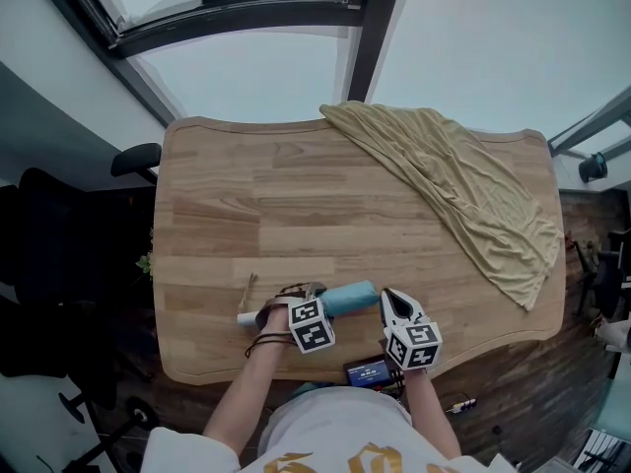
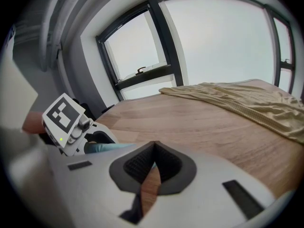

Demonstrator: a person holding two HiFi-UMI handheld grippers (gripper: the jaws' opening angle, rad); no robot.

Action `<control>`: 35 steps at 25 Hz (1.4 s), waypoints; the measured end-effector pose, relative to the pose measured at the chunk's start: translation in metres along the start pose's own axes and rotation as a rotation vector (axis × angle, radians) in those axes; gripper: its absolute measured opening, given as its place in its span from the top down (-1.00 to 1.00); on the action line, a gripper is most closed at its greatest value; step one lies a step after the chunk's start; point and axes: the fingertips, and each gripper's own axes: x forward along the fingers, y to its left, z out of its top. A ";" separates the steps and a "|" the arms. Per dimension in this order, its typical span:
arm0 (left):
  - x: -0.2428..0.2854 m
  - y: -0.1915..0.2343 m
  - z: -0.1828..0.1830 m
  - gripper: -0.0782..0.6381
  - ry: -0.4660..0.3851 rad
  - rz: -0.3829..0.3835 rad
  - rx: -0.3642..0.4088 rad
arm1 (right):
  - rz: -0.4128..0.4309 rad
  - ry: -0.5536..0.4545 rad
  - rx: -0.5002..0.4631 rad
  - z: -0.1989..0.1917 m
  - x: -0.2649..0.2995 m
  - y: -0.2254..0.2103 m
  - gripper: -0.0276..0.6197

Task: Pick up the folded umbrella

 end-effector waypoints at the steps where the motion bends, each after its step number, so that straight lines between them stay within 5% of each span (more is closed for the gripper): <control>1: 0.001 0.000 0.000 -0.11 0.019 0.011 -0.004 | 0.000 0.001 0.002 -0.001 0.000 0.000 0.89; 35: 0.004 0.004 0.004 -0.07 0.048 0.083 -0.083 | 0.023 -0.044 0.022 -0.004 -0.023 0.004 0.89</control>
